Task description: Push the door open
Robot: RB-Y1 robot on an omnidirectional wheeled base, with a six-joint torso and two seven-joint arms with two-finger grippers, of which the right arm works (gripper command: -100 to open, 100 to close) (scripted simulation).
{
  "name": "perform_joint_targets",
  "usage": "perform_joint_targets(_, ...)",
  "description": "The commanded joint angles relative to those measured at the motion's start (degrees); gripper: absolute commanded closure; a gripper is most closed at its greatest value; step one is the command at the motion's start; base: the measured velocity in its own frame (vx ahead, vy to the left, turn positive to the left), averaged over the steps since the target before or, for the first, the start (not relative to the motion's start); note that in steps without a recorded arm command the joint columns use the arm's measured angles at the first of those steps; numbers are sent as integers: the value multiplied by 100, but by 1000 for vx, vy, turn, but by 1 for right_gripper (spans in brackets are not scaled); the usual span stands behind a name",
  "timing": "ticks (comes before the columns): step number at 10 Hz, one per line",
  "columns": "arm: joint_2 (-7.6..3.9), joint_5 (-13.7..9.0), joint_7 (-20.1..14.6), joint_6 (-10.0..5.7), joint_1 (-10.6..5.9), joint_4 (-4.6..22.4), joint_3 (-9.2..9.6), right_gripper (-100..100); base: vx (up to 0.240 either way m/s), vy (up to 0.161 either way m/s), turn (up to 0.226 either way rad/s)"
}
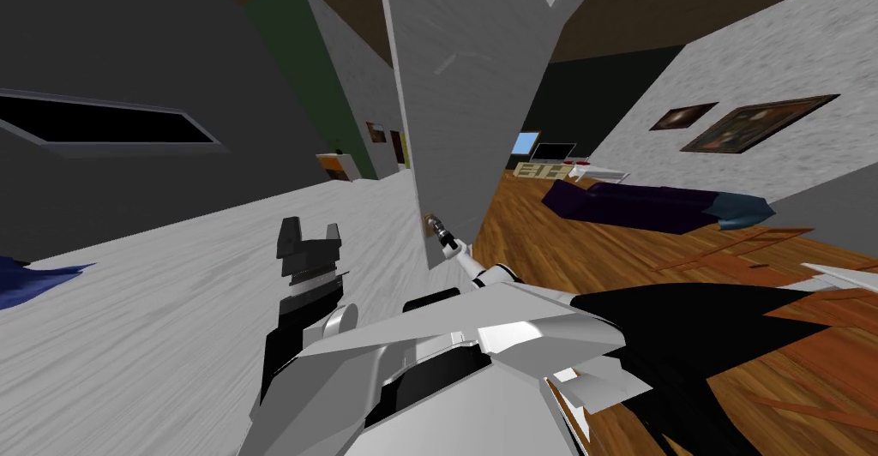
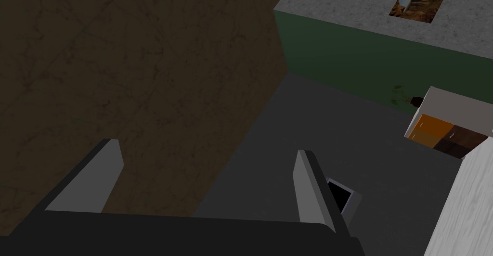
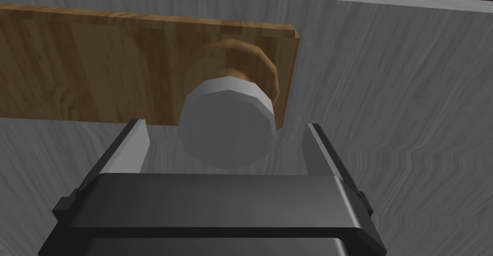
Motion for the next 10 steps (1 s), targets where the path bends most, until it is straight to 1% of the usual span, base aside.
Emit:
perform_joint_targets(1, 0, 0, 0, 0, 0, 0, 0, -100, 81, 51, 1)
perform_joint_targets(2, 0, 0, 0, 0, 0, 0, 0, 100, -7, -6, -3)
perform_joint_targets(7, 0, 0, 0, 0, 0, 0, 0, 100, -18, -10, 2)
perform_joint_targets(8, -143, -32, 38, 12, 16, 6, -88, 100, 77, 110, -40)
perform_joint_targets(10, -221, -65, 65, 16, 18, 0, -171, 100, 137, 166, -63)
